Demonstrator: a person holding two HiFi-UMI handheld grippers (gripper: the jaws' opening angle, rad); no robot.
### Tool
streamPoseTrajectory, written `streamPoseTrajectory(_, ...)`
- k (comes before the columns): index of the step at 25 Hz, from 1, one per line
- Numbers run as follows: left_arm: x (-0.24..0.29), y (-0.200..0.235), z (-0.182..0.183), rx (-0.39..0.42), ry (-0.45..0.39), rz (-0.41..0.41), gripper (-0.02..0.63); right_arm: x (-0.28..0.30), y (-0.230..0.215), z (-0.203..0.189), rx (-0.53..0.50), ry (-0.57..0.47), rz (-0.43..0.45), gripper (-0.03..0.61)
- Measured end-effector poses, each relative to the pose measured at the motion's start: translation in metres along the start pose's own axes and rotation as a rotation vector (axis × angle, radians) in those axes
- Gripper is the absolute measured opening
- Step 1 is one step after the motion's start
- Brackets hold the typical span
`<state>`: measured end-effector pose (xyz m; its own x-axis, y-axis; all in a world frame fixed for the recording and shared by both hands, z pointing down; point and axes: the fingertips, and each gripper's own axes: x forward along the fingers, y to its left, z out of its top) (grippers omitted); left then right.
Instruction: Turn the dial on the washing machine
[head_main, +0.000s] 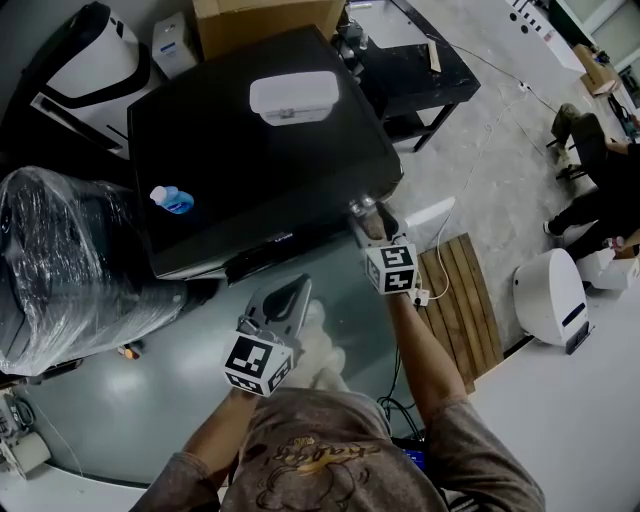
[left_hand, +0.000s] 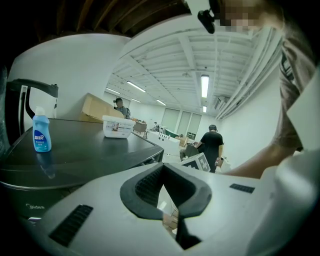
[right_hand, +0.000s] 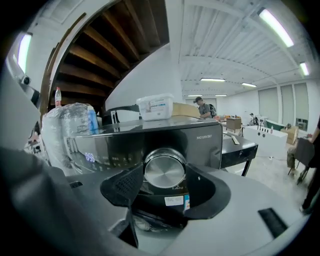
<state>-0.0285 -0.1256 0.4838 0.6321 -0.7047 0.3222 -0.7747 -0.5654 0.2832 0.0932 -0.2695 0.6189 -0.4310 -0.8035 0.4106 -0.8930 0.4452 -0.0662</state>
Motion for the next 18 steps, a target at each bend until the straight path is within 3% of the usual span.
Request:
streamPoseTrajectory(8, -0.0007, -0.0005, -0.0009, -0.001, 0.006, -0.003, -0.008, -0.0015, -0.0048, -0.0017, 0.278, -0.043, 0.056, 0.252)
streamPoseTrajectory(18, 0.0026, -0.0020, 0.0011, 0.005, 0.002, -0.016, -0.008, -0.0022, -0.0077, -0.0044, 0.537, -0.054, 0.094, 0.252)
